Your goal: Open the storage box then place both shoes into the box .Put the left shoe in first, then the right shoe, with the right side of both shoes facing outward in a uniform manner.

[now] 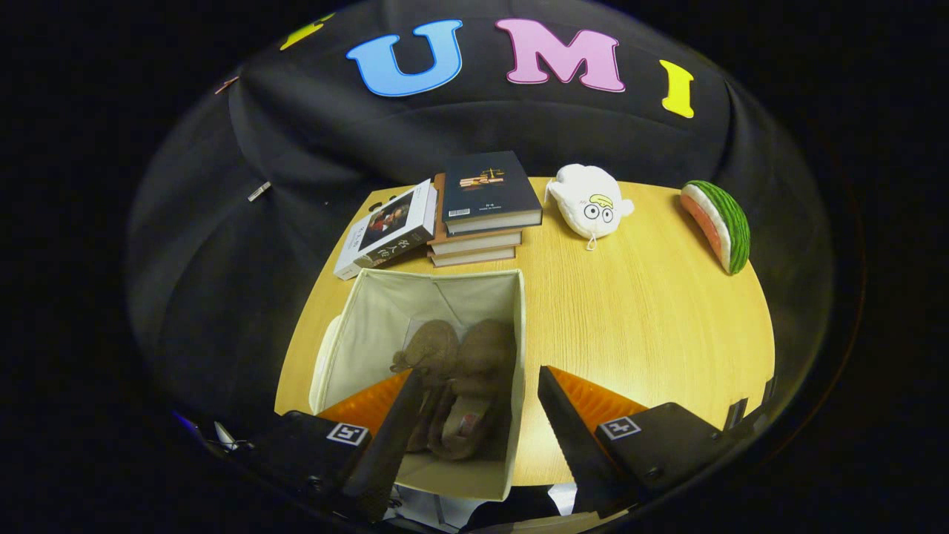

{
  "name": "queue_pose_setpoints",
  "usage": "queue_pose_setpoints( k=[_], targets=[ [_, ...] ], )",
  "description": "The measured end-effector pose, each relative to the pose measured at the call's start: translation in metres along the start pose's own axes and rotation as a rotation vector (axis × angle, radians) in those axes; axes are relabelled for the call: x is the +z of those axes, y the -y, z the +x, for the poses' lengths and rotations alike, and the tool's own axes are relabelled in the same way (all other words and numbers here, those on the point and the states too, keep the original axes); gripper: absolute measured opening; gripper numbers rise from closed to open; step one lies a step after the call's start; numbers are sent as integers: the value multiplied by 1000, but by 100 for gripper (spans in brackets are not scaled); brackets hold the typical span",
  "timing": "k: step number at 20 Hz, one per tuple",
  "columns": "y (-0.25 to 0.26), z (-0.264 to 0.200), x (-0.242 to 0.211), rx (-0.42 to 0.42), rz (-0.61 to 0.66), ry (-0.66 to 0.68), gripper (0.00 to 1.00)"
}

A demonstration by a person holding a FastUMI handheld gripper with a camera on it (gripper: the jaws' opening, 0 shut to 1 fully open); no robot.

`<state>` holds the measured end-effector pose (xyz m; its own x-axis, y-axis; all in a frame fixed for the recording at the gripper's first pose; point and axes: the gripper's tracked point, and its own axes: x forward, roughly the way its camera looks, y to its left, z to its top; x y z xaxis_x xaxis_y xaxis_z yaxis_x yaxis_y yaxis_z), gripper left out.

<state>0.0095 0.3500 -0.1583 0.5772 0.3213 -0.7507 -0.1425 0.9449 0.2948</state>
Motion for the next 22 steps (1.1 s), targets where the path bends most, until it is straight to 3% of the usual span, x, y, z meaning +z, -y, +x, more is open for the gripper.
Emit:
queue_pose_setpoints(
  k=[10,22],
  targets=[
    [35,-27,46,52,-19,214,98],
    [137,-131,157,-23,-138,635,98]
  ],
)
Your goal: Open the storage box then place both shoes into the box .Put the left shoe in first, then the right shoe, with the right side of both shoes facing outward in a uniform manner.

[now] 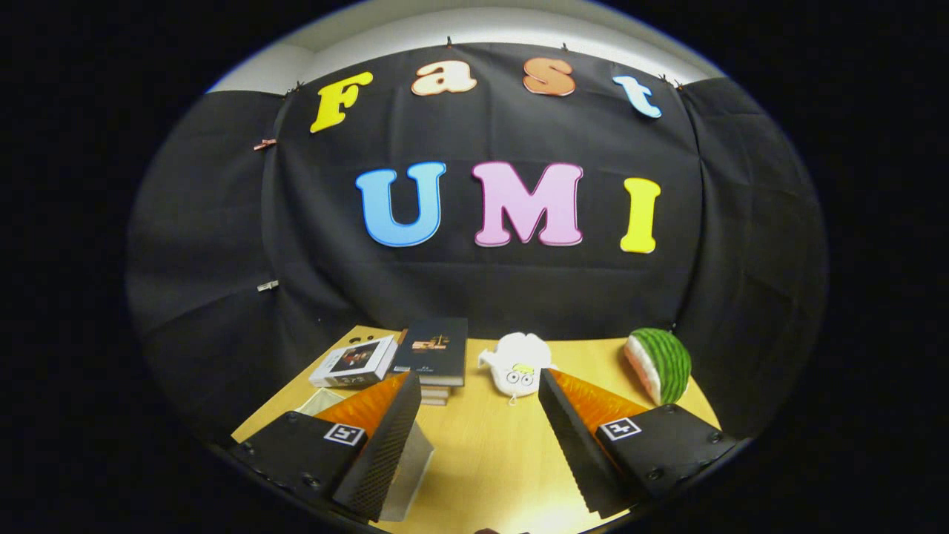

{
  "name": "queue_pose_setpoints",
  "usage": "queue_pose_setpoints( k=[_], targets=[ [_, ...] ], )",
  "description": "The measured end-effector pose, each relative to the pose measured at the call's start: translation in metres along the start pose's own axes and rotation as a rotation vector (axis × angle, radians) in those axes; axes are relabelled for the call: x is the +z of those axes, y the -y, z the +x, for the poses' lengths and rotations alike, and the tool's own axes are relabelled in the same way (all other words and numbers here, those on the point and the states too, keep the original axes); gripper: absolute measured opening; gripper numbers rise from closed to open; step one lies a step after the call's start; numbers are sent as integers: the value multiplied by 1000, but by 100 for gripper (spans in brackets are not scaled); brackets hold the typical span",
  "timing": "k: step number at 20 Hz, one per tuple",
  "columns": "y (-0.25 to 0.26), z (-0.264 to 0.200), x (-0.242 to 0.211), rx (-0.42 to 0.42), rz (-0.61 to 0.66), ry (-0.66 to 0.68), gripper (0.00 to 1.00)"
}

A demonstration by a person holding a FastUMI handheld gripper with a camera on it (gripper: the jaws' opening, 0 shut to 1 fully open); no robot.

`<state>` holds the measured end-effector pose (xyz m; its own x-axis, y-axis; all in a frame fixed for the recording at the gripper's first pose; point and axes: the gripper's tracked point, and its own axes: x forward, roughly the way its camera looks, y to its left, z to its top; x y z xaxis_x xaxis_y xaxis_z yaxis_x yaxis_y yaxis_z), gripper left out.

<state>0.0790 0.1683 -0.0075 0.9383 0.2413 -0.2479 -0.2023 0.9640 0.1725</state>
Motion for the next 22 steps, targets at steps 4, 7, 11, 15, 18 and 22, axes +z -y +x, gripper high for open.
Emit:
queue_pose_setpoints(
  k=[4,7,11,15,18,22],
  targets=[
    [49,-10,30,-37,-38,72,98],
    [85,-20,45,-73,-63,116,98],
    [128,-32,57,-105,-53,139,98],
    [171,-41,66,-130,-45,167,98],
    [194,-46,66,-141,-25,171,98],
    [220,-53,61,-154,-21,171,98]
  ],
)
